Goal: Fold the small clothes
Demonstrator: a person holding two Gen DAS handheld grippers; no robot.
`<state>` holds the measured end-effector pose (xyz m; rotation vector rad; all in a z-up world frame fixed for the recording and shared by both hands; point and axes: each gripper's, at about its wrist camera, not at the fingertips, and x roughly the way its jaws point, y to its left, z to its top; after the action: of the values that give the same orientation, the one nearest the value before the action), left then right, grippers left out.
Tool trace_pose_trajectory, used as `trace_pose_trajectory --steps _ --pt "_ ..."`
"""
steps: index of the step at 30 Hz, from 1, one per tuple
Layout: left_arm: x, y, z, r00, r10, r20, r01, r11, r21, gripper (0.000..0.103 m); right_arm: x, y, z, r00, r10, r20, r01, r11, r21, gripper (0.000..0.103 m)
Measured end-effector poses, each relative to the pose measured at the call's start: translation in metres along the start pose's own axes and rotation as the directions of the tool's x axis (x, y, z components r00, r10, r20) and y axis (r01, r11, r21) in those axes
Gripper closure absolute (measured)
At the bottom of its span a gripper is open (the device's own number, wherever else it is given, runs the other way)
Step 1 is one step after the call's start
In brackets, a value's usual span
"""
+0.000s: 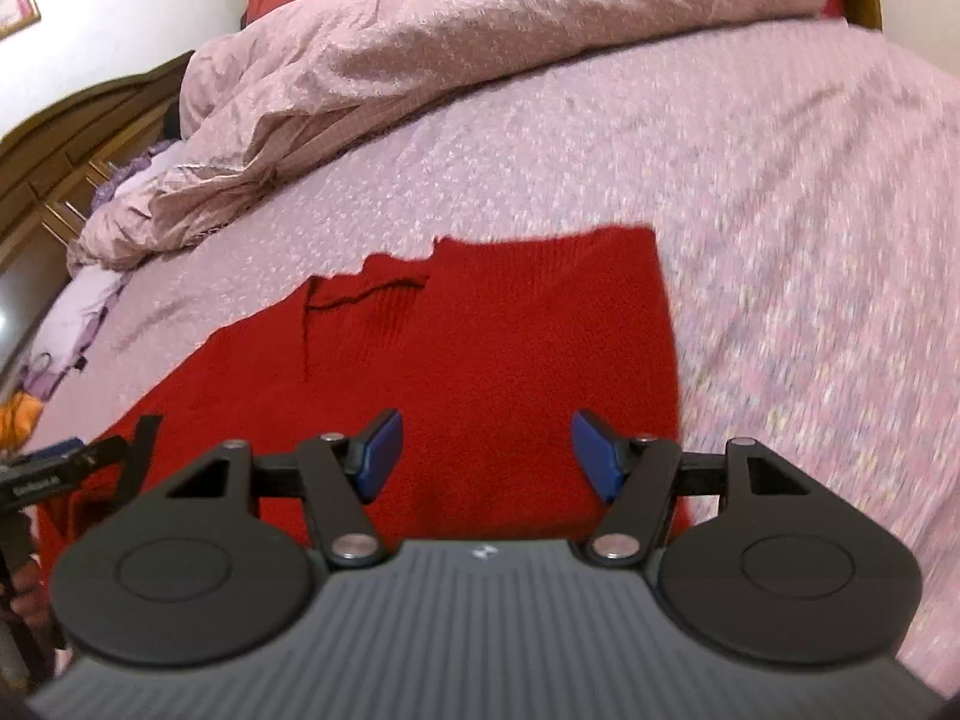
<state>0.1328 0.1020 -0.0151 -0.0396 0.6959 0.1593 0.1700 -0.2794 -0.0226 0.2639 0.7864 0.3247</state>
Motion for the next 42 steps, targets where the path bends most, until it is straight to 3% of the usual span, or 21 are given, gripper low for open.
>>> trace_pose_trajectory --steps 5,14,19,33,34,38,39,40,42 --pt "0.021 0.005 0.008 0.999 -0.052 -0.014 0.052 0.999 0.000 0.012 0.013 -0.004 0.020 0.998 -0.061 0.008 0.062 0.995 -0.074 0.038" --pt "0.045 0.015 0.007 0.988 -0.142 -0.058 0.142 0.990 -0.004 0.039 0.035 -0.019 0.031 0.993 -0.115 0.001 0.114 0.988 -0.099 0.038" --pt "0.051 0.013 0.001 0.988 -0.134 -0.074 0.137 0.990 0.035 0.039 0.044 -0.022 0.027 0.993 -0.121 -0.008 0.119 0.988 -0.099 0.036" --pt "0.068 0.015 0.005 0.984 -0.138 -0.115 0.130 0.989 -0.074 0.038 0.058 -0.023 0.043 0.989 -0.135 0.054 0.141 0.979 -0.149 0.037" --pt "0.067 0.013 0.005 0.985 -0.132 -0.110 0.125 0.990 -0.068 0.041 0.060 -0.023 0.044 0.989 -0.139 0.053 0.145 0.977 -0.155 0.037" --pt "0.058 0.008 0.004 0.986 -0.145 -0.088 0.141 0.989 -0.050 0.074 0.067 -0.025 0.045 0.989 -0.139 0.057 0.147 0.974 -0.173 0.038" --pt "0.055 0.008 0.005 0.987 -0.144 -0.076 0.141 0.989 -0.047 0.079 0.067 -0.026 0.044 0.989 -0.134 0.062 0.143 0.975 -0.168 0.050" --pt "0.052 0.008 0.007 0.987 -0.147 -0.061 0.144 0.988 -0.048 0.081 0.067 -0.028 0.044 0.989 -0.131 0.066 0.140 0.977 -0.162 0.069" --pt "0.046 0.008 0.013 0.987 -0.158 -0.030 0.156 0.986 -0.056 0.084 0.064 -0.033 0.045 0.987 -0.137 0.081 0.147 0.980 -0.134 0.082"
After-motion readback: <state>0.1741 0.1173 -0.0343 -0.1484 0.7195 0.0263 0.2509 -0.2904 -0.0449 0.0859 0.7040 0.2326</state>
